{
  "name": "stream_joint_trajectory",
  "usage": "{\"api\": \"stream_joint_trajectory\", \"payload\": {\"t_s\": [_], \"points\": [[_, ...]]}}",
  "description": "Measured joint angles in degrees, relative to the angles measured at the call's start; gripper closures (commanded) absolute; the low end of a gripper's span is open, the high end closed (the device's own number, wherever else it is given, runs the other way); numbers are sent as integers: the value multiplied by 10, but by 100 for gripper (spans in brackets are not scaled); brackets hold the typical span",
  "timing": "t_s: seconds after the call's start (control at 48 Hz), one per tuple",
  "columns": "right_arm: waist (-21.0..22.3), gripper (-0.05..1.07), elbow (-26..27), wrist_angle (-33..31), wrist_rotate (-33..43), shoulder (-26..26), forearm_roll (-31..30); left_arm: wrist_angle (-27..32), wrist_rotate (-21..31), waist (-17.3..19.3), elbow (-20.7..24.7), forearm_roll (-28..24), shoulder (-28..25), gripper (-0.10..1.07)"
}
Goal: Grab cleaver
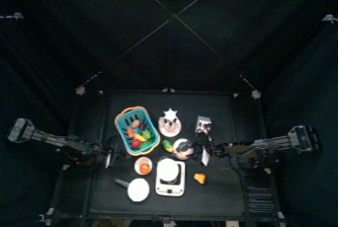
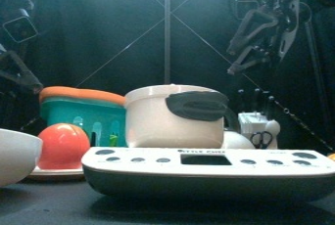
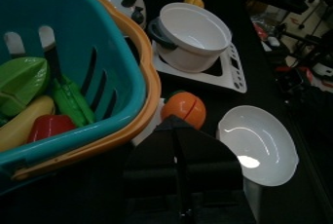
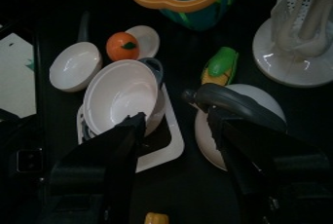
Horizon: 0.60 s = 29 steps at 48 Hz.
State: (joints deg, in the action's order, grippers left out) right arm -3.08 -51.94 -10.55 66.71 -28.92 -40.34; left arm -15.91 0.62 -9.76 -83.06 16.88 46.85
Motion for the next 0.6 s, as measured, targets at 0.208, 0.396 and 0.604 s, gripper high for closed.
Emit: {"api": "stream_joint_trajectory", "payload": {"t_s": [0.208, 0.396, 0.604], "points": [[0, 15, 24, 7, 0, 19, 0, 0, 1, 1, -3, 6, 1, 80], [-13, 15, 40, 8, -1, 48, 0, 0, 1, 4, -2, 22, 1, 80], [-25, 15, 40, 1, -2, 60, 1, 0, 1, -5, 40, 36, 1, 80]]}}
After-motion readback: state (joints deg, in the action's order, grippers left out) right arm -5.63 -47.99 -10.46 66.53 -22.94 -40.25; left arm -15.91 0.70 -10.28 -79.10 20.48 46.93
